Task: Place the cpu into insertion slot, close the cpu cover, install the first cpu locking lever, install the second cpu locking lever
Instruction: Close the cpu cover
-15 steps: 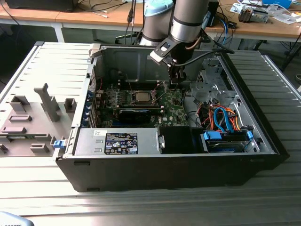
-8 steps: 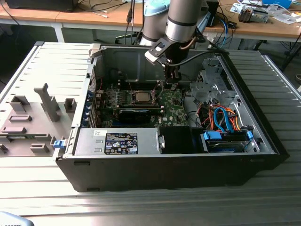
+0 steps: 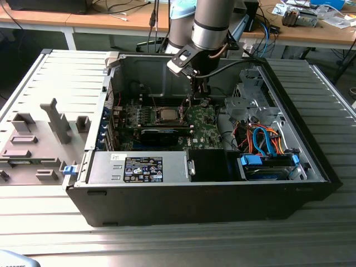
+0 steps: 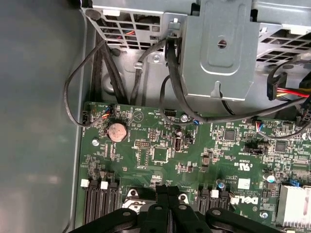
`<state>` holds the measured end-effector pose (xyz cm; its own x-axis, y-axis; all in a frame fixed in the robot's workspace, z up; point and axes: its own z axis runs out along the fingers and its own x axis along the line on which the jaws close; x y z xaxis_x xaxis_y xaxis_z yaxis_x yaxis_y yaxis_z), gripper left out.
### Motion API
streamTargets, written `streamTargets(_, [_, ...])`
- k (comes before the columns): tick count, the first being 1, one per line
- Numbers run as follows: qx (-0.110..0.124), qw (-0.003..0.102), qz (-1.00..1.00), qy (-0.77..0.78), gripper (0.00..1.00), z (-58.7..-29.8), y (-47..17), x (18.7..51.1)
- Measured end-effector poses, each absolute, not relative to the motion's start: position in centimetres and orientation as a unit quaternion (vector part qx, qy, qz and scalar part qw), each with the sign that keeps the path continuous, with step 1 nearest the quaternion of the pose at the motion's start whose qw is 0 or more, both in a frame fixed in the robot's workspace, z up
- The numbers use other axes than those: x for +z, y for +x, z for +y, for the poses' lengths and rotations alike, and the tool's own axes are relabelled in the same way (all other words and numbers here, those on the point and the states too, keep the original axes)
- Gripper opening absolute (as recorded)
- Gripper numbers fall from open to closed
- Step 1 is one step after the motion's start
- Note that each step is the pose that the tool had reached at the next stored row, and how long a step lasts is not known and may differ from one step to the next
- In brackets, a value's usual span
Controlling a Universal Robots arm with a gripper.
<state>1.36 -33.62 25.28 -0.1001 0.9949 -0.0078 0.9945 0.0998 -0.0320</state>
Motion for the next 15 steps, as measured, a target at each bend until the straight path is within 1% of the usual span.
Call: streamTargets(15, [0.015, 0.008, -0.742, -0.671, 0.11, -33.61, 0.64, 25.16])
